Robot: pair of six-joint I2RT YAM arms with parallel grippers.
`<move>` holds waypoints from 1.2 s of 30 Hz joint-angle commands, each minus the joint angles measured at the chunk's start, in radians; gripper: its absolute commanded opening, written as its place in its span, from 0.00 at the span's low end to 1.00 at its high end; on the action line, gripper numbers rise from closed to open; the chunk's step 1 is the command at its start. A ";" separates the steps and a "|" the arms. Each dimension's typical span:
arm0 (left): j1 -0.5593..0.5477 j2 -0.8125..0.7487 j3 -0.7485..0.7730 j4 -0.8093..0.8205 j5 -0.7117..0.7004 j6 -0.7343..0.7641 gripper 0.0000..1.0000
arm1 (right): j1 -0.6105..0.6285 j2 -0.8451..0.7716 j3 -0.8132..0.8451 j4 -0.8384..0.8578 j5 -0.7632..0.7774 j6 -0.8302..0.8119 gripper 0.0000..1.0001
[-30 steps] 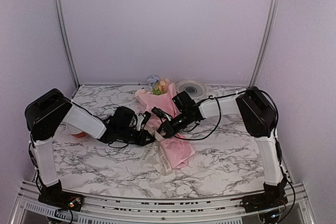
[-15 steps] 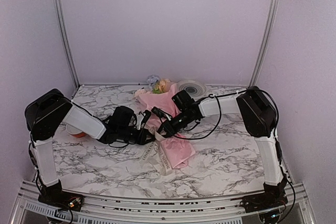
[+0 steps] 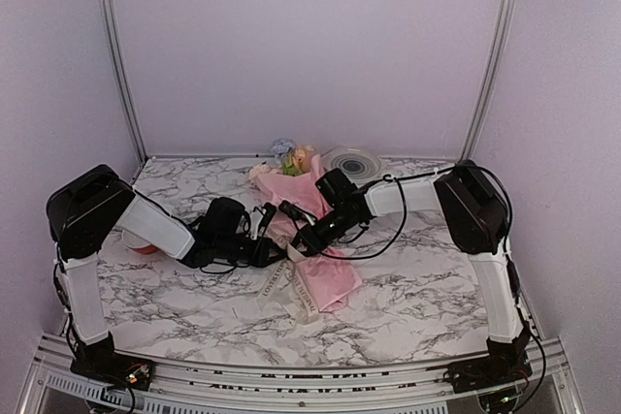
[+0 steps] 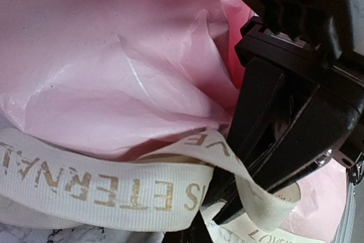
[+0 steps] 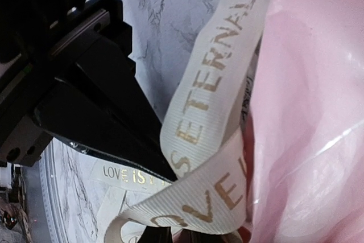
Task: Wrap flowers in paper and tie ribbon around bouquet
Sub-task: Tie the half-tied ribbon around the folded bouquet.
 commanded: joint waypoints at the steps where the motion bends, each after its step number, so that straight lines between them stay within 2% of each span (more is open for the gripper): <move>1: 0.004 -0.015 -0.017 0.042 -0.010 0.009 0.00 | 0.017 0.028 0.032 -0.045 0.056 -0.021 0.14; 3: 0.005 -0.006 -0.013 0.042 -0.008 0.005 0.00 | 0.018 0.032 0.039 -0.054 0.071 -0.025 0.13; 9: 0.006 -0.005 -0.007 0.047 -0.003 0.007 0.00 | 0.024 0.040 0.051 -0.056 0.033 -0.024 0.00; 16: 0.008 -0.064 -0.044 0.047 -0.004 0.045 0.00 | -0.004 0.002 0.049 -0.027 -0.023 0.016 0.00; 28: 0.009 -0.112 -0.092 0.025 -0.033 0.107 0.13 | -0.053 -0.086 -0.005 0.048 -0.059 0.069 0.00; 36: 0.008 -0.171 -0.112 -0.132 -0.094 0.084 0.06 | -0.016 -0.045 0.019 0.002 -0.037 0.045 0.00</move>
